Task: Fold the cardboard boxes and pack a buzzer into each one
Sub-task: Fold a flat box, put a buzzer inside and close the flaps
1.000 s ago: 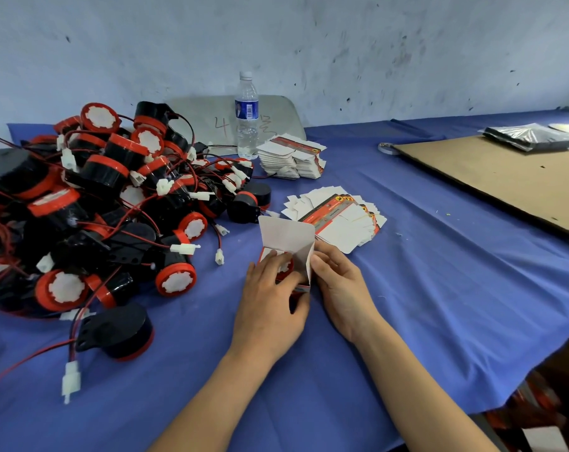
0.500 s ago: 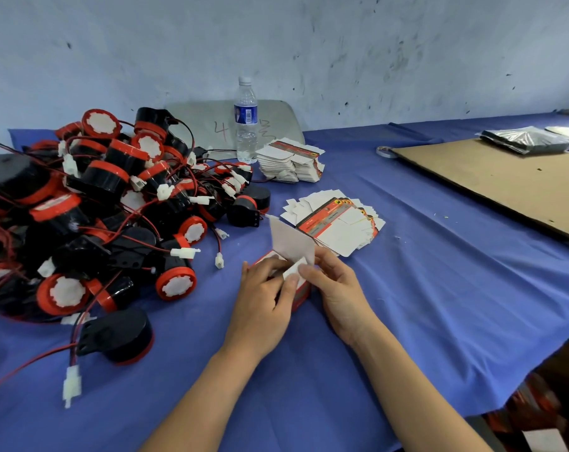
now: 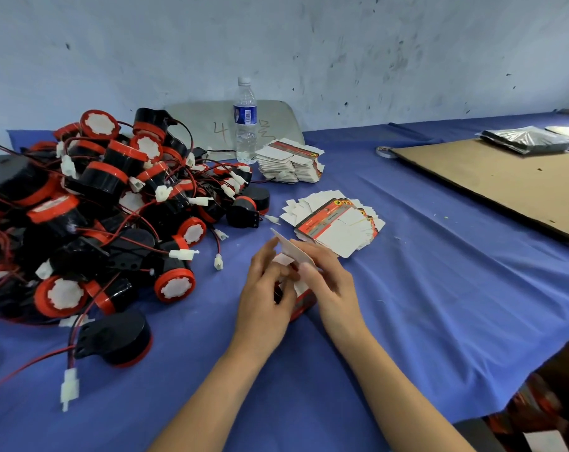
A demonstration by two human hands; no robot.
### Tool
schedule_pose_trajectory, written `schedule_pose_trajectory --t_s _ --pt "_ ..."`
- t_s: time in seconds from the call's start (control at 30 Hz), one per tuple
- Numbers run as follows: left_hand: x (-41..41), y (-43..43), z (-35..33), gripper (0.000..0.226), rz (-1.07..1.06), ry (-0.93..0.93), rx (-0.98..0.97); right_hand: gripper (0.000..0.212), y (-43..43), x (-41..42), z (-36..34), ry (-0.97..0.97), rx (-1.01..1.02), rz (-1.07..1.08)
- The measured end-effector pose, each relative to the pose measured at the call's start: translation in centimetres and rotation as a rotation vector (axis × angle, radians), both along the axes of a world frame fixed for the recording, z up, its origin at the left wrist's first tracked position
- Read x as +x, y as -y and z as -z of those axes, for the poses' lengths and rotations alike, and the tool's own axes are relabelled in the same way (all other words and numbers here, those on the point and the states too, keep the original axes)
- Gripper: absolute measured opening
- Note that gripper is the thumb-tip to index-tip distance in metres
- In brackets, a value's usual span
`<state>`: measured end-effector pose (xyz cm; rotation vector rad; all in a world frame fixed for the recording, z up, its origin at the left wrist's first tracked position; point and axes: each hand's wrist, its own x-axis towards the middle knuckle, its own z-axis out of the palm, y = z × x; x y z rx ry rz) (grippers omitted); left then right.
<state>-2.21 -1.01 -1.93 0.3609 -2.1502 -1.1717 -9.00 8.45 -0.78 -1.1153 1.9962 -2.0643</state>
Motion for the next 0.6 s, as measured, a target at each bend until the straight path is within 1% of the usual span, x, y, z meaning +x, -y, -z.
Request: schedule_pose_trajectory --t_s 0.1,0.17,0.2,0.27,0.33,0.4,0.5,0.6 --pt "-0.3 0.3 0.4 0.027 -0.026 0.026 0.031 0.026 0.3 -0.1 -0.6 0.095 -0.069 0.046" --pt "-0.4 0.2 0.7 0.025 -0.039 0.045 0.049 0.013 0.9 -0.2 -1.4 0.162 -0.078 0.05" --pt "-0.4 0.2 0.7 0.024 -0.045 0.038 0.03 0.009 1.2 -0.3 -1.9 0.188 -0.085 0.035" --pt "-0.3 0.2 0.6 0.028 -0.056 0.004 -0.023 0.013 1.7 -0.5 -2.6 0.213 -0.069 -0.009" --pt "-0.1 0.0 0.3 0.037 -0.077 0.004 -0.007 0.019 1.9 -0.6 -3.0 0.217 -0.003 -0.054" --pt "-0.1 0.0 0.3 0.035 -0.099 0.029 0.055 0.024 1.8 -0.6 -3.0 0.175 0.093 -0.056" --pt "-0.2 0.0 0.4 0.033 -0.122 0.007 0.14 0.029 1.6 -0.4 -2.2 0.049 0.222 -0.01" --pt "-0.2 -0.3 0.3 0.034 -0.144 -0.021 0.206 0.042 1.2 -0.4 -1.8 -0.039 0.249 0.06"
